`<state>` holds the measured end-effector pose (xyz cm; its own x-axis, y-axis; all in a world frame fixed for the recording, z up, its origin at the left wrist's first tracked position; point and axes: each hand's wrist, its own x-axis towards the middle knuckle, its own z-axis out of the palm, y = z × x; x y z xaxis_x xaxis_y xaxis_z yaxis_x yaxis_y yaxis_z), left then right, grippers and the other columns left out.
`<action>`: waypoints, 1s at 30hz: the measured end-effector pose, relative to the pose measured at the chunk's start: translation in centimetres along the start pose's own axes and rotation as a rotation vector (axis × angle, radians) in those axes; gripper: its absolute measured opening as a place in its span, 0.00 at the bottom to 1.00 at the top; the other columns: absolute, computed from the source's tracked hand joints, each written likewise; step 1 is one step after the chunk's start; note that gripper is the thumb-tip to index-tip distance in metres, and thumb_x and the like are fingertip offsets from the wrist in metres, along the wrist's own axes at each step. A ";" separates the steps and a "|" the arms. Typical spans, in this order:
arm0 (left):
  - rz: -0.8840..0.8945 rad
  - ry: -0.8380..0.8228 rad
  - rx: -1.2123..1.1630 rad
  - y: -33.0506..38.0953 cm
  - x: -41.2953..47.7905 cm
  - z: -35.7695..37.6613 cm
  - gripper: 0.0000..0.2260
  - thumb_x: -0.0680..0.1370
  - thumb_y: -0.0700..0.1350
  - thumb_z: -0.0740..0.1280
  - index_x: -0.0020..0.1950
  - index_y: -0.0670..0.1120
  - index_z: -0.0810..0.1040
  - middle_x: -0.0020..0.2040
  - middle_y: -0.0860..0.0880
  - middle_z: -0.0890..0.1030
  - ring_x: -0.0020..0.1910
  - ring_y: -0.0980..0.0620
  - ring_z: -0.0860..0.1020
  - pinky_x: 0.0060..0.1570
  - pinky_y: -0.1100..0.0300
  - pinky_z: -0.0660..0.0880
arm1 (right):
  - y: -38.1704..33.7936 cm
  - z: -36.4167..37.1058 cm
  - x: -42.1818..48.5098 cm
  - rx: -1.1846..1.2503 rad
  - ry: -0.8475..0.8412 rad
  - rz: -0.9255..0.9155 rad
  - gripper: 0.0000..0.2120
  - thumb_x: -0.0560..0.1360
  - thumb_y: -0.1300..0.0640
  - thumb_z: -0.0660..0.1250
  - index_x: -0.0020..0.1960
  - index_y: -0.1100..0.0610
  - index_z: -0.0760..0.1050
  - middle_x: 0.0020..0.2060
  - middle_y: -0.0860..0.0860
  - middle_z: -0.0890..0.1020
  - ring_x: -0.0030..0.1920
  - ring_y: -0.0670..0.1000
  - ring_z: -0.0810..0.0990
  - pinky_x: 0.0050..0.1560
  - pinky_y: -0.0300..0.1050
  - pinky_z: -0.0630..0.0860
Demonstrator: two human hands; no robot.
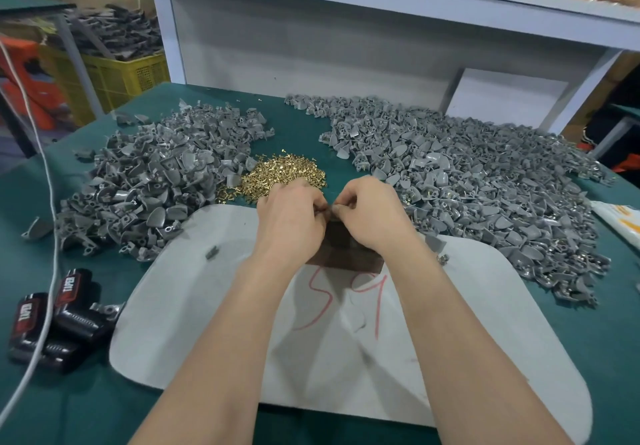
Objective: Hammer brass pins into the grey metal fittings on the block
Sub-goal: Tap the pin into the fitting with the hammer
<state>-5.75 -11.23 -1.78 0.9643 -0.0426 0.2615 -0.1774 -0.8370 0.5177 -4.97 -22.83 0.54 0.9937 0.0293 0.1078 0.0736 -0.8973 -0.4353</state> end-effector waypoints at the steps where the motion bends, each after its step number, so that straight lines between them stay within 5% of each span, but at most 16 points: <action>1: -0.002 0.000 -0.003 0.0 0.0 0.0 0.05 0.78 0.46 0.65 0.49 0.51 0.81 0.54 0.51 0.76 0.57 0.46 0.70 0.53 0.53 0.63 | 0.1 0.3 -0.3 0.005 0.026 -0.015 0.05 0.76 0.56 0.66 0.47 0.54 0.81 0.47 0.53 0.81 0.51 0.54 0.78 0.49 0.42 0.72; 4: -0.008 0.004 -0.022 -0.2 0.0 0.0 0.04 0.78 0.46 0.66 0.47 0.51 0.80 0.52 0.52 0.76 0.57 0.47 0.71 0.54 0.53 0.64 | 1.4 0.0 -1.2 0.086 0.151 -0.036 0.10 0.76 0.57 0.65 0.57 0.53 0.80 0.52 0.51 0.80 0.53 0.51 0.77 0.56 0.41 0.68; 7: -0.012 -0.005 -0.044 -0.2 0.1 0.0 0.04 0.78 0.47 0.66 0.43 0.53 0.77 0.47 0.54 0.74 0.57 0.47 0.71 0.54 0.53 0.64 | 4.3 -1.3 -1.7 0.038 0.257 0.142 0.12 0.76 0.53 0.66 0.57 0.54 0.78 0.51 0.53 0.82 0.53 0.55 0.78 0.55 0.46 0.73; 10: -0.025 -0.013 -0.055 -0.1 0.1 0.0 0.04 0.77 0.47 0.67 0.43 0.53 0.79 0.46 0.54 0.73 0.56 0.47 0.73 0.56 0.52 0.66 | 5.9 -1.5 -1.9 -0.185 -0.003 0.329 0.13 0.75 0.51 0.66 0.54 0.58 0.77 0.48 0.57 0.81 0.51 0.58 0.78 0.47 0.46 0.74; 15: -0.042 -0.014 -0.116 -0.1 0.0 -0.2 0.04 0.75 0.47 0.69 0.41 0.53 0.78 0.48 0.51 0.79 0.52 0.48 0.77 0.56 0.49 0.72 | 5.5 -1.0 -1.0 -0.235 -0.155 0.306 0.10 0.75 0.59 0.63 0.53 0.60 0.78 0.50 0.59 0.80 0.52 0.59 0.78 0.46 0.44 0.70; 19: -0.051 -0.013 -0.142 -0.2 -0.1 -0.4 0.07 0.74 0.47 0.70 0.37 0.54 0.76 0.44 0.52 0.80 0.49 0.48 0.78 0.54 0.48 0.74 | 5.7 -0.7 -0.7 -0.168 -0.143 0.342 0.03 0.74 0.62 0.61 0.42 0.60 0.73 0.41 0.57 0.76 0.43 0.58 0.75 0.40 0.44 0.68; 22: -0.053 -0.007 -0.150 -0.1 -0.1 -0.4 0.08 0.74 0.46 0.71 0.36 0.54 0.75 0.43 0.53 0.81 0.49 0.48 0.79 0.54 0.49 0.74 | 6.0 -1.6 -0.7 0.026 -0.052 0.377 0.04 0.74 0.64 0.61 0.47 0.62 0.74 0.41 0.57 0.78 0.40 0.57 0.80 0.32 0.44 0.71; 25: -0.055 0.020 -0.138 -0.3 0.0 -0.3 0.07 0.74 0.47 0.70 0.37 0.54 0.76 0.44 0.52 0.81 0.49 0.47 0.78 0.54 0.49 0.74 | 6.1 -2.8 -1.6 0.217 0.046 0.327 0.04 0.73 0.62 0.61 0.47 0.59 0.73 0.37 0.57 0.81 0.33 0.54 0.83 0.33 0.48 0.78; 27: -0.051 0.033 -0.133 -0.5 0.1 -0.2 0.07 0.74 0.47 0.70 0.37 0.54 0.76 0.45 0.51 0.81 0.50 0.47 0.78 0.53 0.48 0.74 | 5.8 -3.3 -2.5 0.306 0.024 0.247 0.02 0.75 0.59 0.63 0.48 0.54 0.71 0.34 0.53 0.81 0.26 0.48 0.80 0.28 0.42 0.74; 30: -0.047 0.043 -0.133 -0.6 0.2 -0.1 0.04 0.74 0.47 0.71 0.39 0.52 0.79 0.45 0.51 0.81 0.50 0.46 0.77 0.53 0.48 0.74 | 5.0 -3.5 -3.3 0.192 0.058 0.055 0.16 0.77 0.53 0.64 0.63 0.43 0.71 0.45 0.48 0.83 0.36 0.49 0.77 0.38 0.43 0.74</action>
<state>-5.49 -10.72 -1.99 0.9635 0.0208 0.2670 -0.1591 -0.7574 0.6333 -8.18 -28.90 1.13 0.9906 -0.0476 0.1284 0.0400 -0.7961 -0.6038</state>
